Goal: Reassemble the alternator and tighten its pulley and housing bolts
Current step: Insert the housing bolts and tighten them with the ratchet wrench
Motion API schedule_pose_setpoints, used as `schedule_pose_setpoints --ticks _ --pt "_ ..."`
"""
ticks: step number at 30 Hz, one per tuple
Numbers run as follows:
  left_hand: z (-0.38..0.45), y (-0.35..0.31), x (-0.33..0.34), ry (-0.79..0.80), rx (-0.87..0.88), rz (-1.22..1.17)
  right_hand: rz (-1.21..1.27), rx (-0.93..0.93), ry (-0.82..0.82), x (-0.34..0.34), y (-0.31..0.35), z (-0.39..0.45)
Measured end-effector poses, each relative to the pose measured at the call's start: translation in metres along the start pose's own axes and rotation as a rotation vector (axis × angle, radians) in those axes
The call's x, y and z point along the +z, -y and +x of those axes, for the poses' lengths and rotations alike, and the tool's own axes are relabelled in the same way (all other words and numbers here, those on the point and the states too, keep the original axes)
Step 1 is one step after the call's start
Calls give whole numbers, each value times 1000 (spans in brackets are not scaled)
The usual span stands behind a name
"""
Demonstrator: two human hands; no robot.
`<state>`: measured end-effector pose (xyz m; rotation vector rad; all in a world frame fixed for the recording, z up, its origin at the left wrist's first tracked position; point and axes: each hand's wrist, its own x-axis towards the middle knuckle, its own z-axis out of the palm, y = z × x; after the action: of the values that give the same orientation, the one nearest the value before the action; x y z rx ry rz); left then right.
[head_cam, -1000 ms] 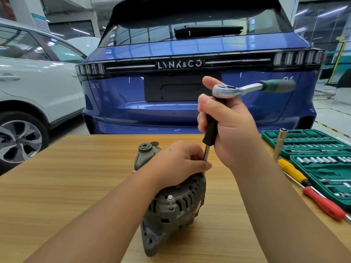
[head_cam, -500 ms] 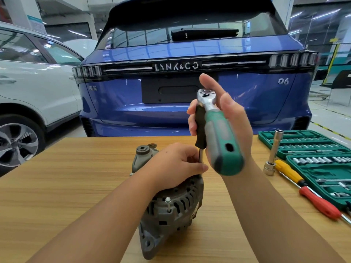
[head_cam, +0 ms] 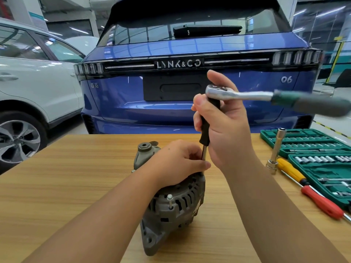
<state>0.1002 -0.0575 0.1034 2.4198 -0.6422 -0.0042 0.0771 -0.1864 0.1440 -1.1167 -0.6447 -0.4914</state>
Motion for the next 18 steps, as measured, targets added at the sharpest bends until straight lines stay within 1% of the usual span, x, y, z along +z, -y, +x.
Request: schedule_pose_setpoints --ticks 2,4,6,8,11,13,14,16,18 --pt "-1 -1 0 -5 7 -2 -30 -79 9 1 -5 -1" --pt "-2 -3 -1 -17 11 -7 9 -93 28 -1 -8 0" --pt "-3 -4 -1 -4 -2 -20 66 -78 89 -4 -10 2" --pt "-3 -4 -2 3 -8 -23 149 -16 170 -8 -8 6" --pt "-6 -3 -5 0 9 -24 297 156 234 -12 -5 10" --pt "-8 -3 -5 -6 18 -23 326 170 264 -8 -5 7" --pt "-8 -2 -4 -6 12 -52 297 170 234 -5 -5 4" --pt "-5 -1 -2 -12 4 -91 196 173 102 0 -3 1" --pt "-1 2 0 -3 18 -23 68 127 -38 2 1 -1"
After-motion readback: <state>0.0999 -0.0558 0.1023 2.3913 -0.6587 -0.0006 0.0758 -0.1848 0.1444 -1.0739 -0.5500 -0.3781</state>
